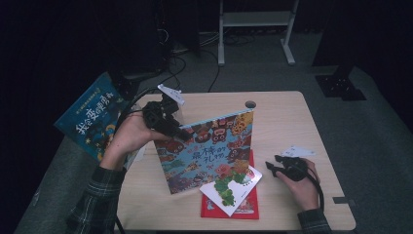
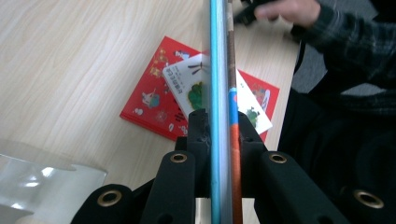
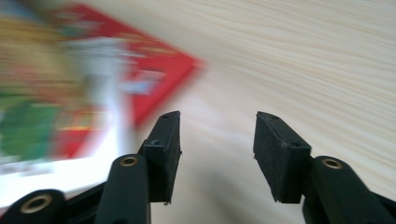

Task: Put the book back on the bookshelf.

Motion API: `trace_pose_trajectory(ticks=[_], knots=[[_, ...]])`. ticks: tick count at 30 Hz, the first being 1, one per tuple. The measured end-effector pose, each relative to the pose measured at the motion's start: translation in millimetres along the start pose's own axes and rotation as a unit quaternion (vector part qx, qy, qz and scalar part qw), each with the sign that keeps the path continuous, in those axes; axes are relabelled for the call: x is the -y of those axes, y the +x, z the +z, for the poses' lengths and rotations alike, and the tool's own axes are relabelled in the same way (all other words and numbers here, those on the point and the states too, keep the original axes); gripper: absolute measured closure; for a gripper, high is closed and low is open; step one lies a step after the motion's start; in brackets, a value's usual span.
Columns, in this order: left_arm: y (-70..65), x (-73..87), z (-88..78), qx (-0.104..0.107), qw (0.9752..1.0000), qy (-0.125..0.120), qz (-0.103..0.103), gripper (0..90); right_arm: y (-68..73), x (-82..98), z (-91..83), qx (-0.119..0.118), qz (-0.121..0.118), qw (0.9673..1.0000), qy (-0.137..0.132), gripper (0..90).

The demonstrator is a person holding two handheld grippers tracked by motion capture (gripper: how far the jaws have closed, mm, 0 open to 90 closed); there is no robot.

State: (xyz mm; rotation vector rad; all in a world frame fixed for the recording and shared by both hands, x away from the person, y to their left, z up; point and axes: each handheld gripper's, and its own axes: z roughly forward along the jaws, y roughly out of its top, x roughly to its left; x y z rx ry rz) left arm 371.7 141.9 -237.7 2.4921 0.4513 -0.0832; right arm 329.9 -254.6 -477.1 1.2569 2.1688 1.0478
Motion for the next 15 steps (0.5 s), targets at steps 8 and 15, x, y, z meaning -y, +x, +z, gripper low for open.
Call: trace_pose_trajectory(ticks=[8, 15], knots=[[-3.9, -3.9, -7.1, -0.014, 0.9999, -0.006, 0.005, 80.6, -47.8, 4.3, 16.0, 0.070, 0.067, 0.9946, 0.040, 36.7], [-7.8, -5.5, -19.8, -0.031, 0.9995, -0.007, 0.002, 80.6, -56.1, 9.6, 27.0, 0.088, 0.077, 0.9930, 0.019, 25.8]])
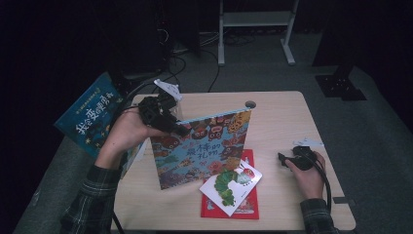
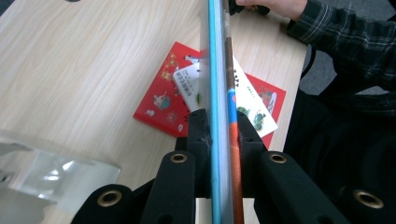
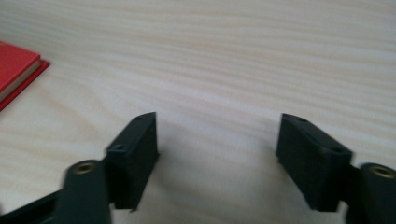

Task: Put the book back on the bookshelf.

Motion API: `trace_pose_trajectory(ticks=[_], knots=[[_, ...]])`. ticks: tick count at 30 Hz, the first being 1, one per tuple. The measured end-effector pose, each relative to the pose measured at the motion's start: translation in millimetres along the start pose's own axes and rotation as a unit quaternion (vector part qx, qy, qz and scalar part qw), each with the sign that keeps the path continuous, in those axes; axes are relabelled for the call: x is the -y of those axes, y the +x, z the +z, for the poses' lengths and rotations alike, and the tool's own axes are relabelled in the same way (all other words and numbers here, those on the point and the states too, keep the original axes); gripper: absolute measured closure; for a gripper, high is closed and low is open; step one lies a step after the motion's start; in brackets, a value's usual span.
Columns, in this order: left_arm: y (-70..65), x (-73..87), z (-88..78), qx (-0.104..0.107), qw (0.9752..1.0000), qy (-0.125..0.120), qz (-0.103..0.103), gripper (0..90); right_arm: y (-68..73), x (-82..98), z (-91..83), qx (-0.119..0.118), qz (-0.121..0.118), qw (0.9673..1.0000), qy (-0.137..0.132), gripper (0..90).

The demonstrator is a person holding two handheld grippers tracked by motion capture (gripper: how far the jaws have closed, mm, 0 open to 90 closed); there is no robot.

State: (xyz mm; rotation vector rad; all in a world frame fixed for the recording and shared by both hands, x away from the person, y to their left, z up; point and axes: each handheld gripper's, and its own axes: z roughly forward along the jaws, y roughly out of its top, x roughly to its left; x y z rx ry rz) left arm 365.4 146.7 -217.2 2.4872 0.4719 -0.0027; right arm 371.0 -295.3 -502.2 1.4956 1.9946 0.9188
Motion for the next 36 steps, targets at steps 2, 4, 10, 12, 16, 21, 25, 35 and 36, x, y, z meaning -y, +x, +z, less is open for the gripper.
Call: trace_pose_trajectory(ticks=[2, 4, 10, 12, 16, 21, 25, 35, 36], knots=[[-0.9, 1.0, -4.2, -0.005, 1.0000, -0.001, -0.002, 80.6, -0.6, -1.4, 1.5, 0.003, 0.002, 1.0000, 0.003, 23.6], [-1.9, 2.9, -8.2, -0.009, 0.9999, -0.002, -0.008, 80.6, -0.6, -2.1, 2.4, 0.004, 0.003, 1.0000, 0.004, 22.6], [0.5, 15.9, -20.3, -0.015, 0.9996, -0.011, -0.022, 80.6, -0.9, -2.1, 2.6, 0.005, 0.004, 1.0000, 0.004, 21.9], [2.2, 21.9, -24.5, -0.017, 0.9994, -0.014, -0.028, 80.6, -1.0, -2.1, 2.7, 0.005, 0.004, 1.0000, 0.004, 21.9], [3.9, 34.8, -34.6, -0.024, 0.9988, -0.018, -0.038, 80.6, -1.3, -2.3, 2.8, 0.005, 0.004, 1.0000, 0.004, 22.0], [5.6, 53.1, -47.0, -0.038, 0.9976, -0.017, -0.055, 80.6, -1.4, -2.3, 2.8, 0.005, 0.004, 1.0000, 0.004, 22.2], [9.0, 69.3, -57.5, -0.045, 0.9961, -0.025, -0.072, 80.6, -1.4, -2.4, 3.0, 0.006, 0.005, 1.0000, 0.004, 22.2], [9.5, 99.7, -87.7, -0.063, 0.9914, -0.053, -0.101, 80.6, -1.7, -2.4, 3.0, 0.007, 0.005, 1.0000, 0.003, 22.8], [9.8, 102.6, -90.6, -0.065, 0.9906, -0.056, -0.106, 80.6, -1.7, -2.4, 3.0, 0.007, 0.005, 1.0000, 0.003, 22.8]])
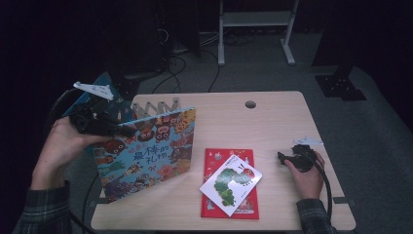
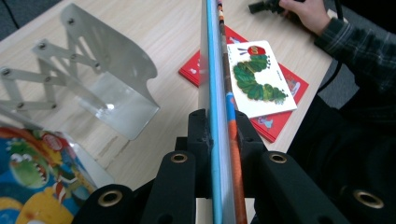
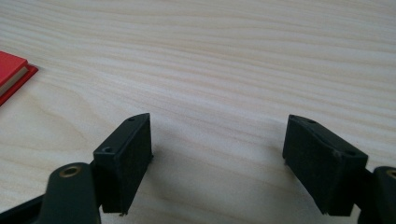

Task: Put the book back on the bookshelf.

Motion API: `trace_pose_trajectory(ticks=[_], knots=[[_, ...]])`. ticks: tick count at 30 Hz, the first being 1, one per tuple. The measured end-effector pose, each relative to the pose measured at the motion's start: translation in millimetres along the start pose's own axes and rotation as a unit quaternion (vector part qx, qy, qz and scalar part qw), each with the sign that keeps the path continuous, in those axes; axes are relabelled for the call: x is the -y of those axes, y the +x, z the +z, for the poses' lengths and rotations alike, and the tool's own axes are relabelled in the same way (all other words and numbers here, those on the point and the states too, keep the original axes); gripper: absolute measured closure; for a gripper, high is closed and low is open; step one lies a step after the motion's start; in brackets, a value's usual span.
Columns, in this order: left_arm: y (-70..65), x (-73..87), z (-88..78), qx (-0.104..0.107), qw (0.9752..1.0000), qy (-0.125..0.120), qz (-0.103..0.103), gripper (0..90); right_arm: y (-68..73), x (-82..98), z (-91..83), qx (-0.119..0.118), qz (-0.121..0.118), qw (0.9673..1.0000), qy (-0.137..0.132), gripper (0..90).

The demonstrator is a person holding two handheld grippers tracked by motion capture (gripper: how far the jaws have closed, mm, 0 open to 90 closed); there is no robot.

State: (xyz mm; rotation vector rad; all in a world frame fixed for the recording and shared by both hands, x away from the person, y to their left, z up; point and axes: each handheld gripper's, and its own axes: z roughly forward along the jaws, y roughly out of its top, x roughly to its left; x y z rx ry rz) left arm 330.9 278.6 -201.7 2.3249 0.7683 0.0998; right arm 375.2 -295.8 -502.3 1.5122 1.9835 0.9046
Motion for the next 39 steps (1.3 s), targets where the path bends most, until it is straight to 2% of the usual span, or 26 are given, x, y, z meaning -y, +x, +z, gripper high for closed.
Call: trace_pose_trajectory(ticks=[4, 8, 15, 21, 28, 31, 34, 39], knots=[[3.0, 9.8, -11.7, -0.013, 0.9998, -0.009, -0.010, 80.6, -0.3, -0.1, 0.0, 0.001, 0.001, 1.0000, 0.000, 23.4], [8.4, 20.3, -22.6, -0.025, 0.9991, -0.015, -0.030, 80.6, -0.6, -0.2, 0.1, 0.001, 0.000, 1.0000, -0.001, 23.4], [17.1, 39.2, -40.5, -0.064, 0.9953, -0.034, -0.065, 80.6, -0.7, -0.2, 0.2, 0.001, 0.000, 1.0000, -0.001, 23.5], [25.2, 54.5, -52.7, -0.101, 0.9883, -0.047, -0.104, 80.6, -0.9, -0.4, 0.3, 0.003, 0.003, 1.0000, -0.001, 24.1], [34.5, 68.6, -60.1, -0.128, 0.9811, -0.055, -0.135, 80.6, -1.0, -0.4, 0.3, 0.004, 0.004, 1.0000, -0.001, 24.4], [40.2, 74.4, -60.8, -0.138, 0.9767, -0.061, -0.153, 80.6, -1.0, -0.5, 0.3, 0.004, 0.004, 1.0000, -0.001, 24.4], [44.1, 79.5, -61.0, -0.148, 0.9734, -0.062, -0.164, 80.6, -1.0, -0.4, 0.3, 0.004, 0.005, 1.0000, -0.001, 24.7], [50.6, 85.2, -61.3, -0.168, 0.9662, -0.064, -0.184, 80.6, -1.2, -0.5, 0.3, 0.006, 0.005, 1.0000, -0.001, 25.0]])
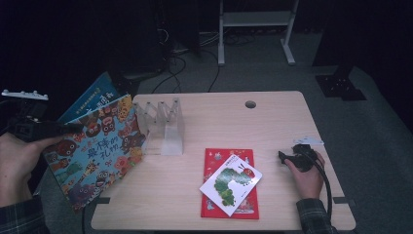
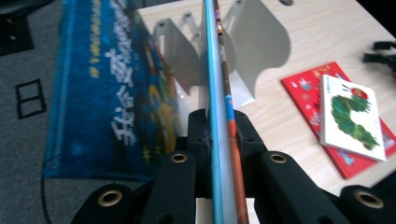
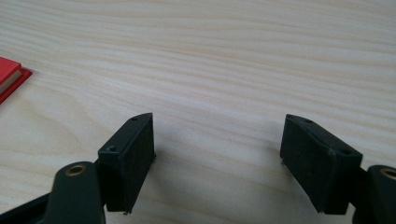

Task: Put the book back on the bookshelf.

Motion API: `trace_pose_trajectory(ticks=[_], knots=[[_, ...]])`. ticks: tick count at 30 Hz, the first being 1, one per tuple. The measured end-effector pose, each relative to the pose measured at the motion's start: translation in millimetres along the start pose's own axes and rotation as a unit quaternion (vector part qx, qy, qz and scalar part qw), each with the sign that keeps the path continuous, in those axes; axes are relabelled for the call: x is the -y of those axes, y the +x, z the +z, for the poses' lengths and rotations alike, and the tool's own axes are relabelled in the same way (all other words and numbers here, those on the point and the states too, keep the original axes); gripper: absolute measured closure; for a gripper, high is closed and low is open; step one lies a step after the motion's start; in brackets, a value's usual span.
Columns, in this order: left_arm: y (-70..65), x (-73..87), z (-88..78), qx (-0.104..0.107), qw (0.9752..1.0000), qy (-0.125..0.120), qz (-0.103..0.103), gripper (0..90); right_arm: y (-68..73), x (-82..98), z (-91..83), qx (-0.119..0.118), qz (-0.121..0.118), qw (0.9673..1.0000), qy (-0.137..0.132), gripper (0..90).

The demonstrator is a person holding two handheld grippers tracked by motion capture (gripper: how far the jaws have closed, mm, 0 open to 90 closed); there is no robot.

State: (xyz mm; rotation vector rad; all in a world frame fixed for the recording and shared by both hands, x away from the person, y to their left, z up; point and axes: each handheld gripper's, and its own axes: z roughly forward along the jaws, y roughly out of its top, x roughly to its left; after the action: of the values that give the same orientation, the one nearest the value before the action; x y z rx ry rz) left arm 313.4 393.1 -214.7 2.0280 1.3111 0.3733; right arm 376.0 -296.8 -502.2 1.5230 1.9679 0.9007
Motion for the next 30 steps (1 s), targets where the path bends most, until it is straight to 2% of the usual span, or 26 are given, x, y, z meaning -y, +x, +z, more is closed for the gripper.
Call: trace_pose_trajectory(ticks=[11, 23, 30], knots=[[5.1, -8.3, 23.3, -0.036, 0.9986, -0.023, -0.030, 80.5, -0.1, -0.1, 0.1, 0.001, 0.001, 1.0000, 0.000, 25.1], [2.9, -13.9, 52.4, -0.055, 0.9977, -0.011, -0.037, 80.5, 0.0, -0.1, 0.1, 0.001, 0.000, 1.0000, 0.000, 25.1], [6.2, -13.2, 55.4, -0.061, 0.9969, -0.013, -0.048, 80.2, 0.0, -0.1, 0.1, 0.001, 0.000, 1.0000, 0.000, 25.1]])
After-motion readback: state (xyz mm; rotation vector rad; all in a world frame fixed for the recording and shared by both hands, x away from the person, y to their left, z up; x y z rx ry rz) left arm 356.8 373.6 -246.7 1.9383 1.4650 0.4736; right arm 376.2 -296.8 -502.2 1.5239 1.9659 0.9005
